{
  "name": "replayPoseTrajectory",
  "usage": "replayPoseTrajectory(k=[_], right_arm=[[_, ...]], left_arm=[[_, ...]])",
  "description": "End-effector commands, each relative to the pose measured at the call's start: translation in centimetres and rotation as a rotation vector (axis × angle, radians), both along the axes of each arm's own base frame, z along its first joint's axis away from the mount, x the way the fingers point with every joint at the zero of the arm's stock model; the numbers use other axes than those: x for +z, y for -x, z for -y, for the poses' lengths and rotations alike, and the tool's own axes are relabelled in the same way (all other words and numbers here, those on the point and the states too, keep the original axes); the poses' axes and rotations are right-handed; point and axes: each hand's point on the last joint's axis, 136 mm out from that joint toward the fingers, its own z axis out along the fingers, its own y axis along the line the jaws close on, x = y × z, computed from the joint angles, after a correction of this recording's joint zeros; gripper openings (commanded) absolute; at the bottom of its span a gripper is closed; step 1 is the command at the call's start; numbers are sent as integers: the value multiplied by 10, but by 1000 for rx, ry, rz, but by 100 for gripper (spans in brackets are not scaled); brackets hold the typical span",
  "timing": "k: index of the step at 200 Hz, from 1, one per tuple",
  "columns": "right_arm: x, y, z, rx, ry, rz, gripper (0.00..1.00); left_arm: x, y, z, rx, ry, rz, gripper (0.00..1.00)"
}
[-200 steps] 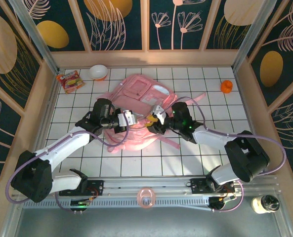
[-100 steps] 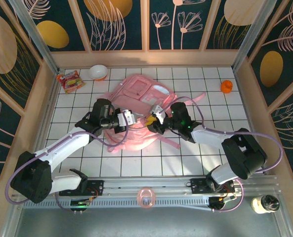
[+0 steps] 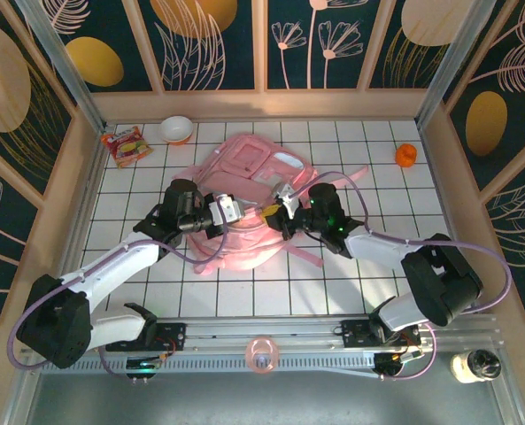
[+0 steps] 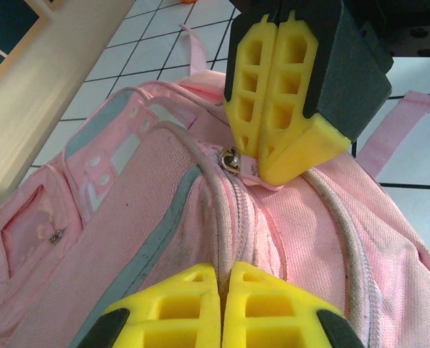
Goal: Pack the student bag
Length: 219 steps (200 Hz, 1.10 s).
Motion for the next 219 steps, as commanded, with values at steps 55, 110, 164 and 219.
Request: replayPoseTrajectory(k=[55, 110, 164, 219], right_arm=[[12, -3, -6, -61, -18, -15, 21], [25, 8, -7, -93, -99, -141, 0], [32, 21, -7, -120, -221, -375, 0], [52, 27, -9, -132, -380, -614, 0]], left_arm=[[34, -3, 9, -7, 93, 87, 0], [29, -8, 10, 37, 78, 89, 0], [26, -10, 14, 55, 77, 82, 0], [34, -19, 5, 228, 202, -68, 31]])
